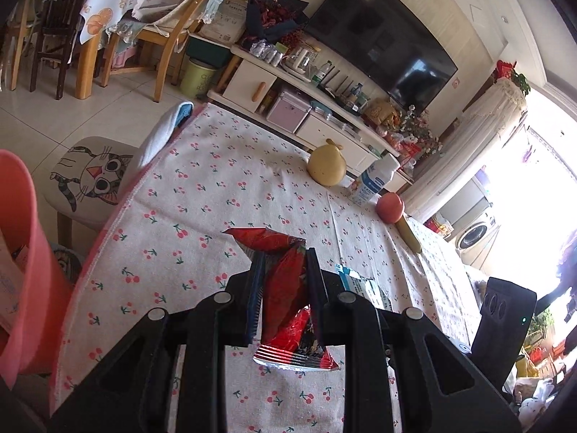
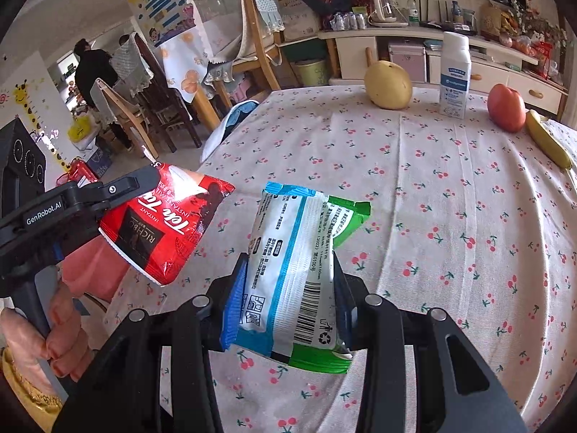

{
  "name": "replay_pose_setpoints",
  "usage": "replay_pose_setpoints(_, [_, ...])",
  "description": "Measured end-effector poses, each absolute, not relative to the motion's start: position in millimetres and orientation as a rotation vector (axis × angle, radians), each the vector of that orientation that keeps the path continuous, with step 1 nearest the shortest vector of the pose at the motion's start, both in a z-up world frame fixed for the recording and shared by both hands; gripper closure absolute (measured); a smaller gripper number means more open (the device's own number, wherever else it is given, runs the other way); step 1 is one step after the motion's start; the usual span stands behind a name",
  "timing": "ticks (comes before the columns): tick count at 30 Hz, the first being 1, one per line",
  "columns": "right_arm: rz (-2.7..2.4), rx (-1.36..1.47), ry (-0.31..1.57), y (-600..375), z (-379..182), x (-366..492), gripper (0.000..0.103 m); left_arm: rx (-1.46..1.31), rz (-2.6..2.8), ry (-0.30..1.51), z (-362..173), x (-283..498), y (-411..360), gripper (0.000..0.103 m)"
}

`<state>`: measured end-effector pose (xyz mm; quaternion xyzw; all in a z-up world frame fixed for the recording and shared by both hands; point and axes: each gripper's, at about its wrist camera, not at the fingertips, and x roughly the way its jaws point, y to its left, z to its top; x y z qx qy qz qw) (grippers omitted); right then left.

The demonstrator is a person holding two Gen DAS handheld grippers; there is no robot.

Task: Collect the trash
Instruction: 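Carry the red packet and snack packet over the pink bucket, then open both grippers to drop both packets into the bucket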

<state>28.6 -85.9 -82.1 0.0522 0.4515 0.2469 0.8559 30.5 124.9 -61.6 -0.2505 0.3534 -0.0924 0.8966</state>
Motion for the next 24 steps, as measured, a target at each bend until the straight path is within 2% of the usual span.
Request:
replay_pose_setpoints(12, [0.706, 0.058, 0.943, 19, -63, 19, 0.060, -0.571, 0.077, 0.611, -42, -11, 215, 0.079])
replay_pose_setpoints(24, [0.901, -0.060, 0.937, 149, -50, 2, 0.060, -0.679, 0.433, 0.535, -47, -61, 311, 0.079])
